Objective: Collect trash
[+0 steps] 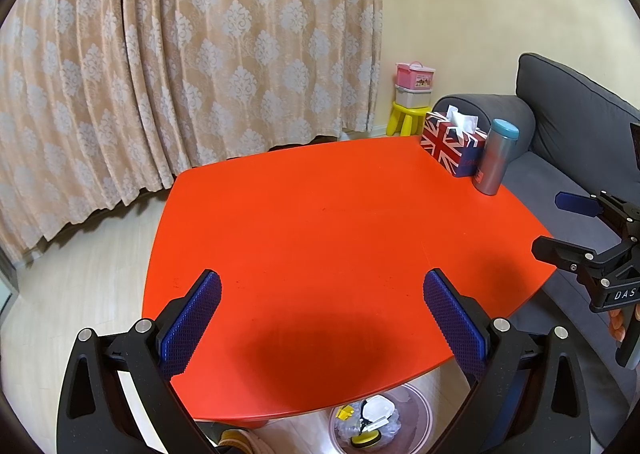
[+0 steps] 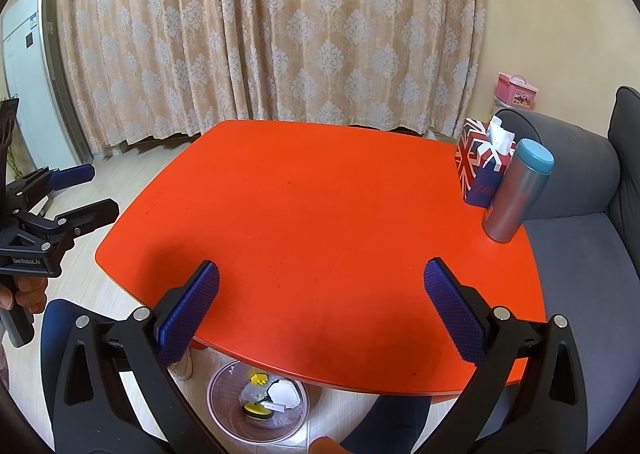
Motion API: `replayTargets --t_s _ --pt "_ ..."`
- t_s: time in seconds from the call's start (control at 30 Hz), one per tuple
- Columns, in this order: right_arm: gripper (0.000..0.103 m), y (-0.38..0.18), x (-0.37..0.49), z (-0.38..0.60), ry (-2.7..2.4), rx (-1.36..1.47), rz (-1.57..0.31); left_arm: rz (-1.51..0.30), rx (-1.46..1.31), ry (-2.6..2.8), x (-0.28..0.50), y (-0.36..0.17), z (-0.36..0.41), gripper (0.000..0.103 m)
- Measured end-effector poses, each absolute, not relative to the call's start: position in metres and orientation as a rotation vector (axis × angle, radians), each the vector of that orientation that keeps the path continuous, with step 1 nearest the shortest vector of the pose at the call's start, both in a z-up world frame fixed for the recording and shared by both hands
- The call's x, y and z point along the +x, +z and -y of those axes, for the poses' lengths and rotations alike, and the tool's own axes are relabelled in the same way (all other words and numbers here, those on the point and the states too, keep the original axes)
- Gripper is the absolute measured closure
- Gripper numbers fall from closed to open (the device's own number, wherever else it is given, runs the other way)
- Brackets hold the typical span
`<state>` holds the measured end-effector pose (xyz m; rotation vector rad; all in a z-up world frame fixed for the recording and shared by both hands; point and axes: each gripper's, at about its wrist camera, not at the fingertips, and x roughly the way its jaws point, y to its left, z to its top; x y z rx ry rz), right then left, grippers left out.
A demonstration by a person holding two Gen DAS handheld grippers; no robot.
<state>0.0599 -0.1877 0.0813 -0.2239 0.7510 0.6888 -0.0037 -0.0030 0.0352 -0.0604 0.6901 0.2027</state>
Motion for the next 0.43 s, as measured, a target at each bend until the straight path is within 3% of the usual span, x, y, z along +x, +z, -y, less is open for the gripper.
replayTargets --t_s 0.43 --pt "0.003 0.0815 0.0597 0.1874 0.689 -0.224 -0.752 -0.706 -0.055 0.205 -0.0010 0.0287 0.0077 0.006"
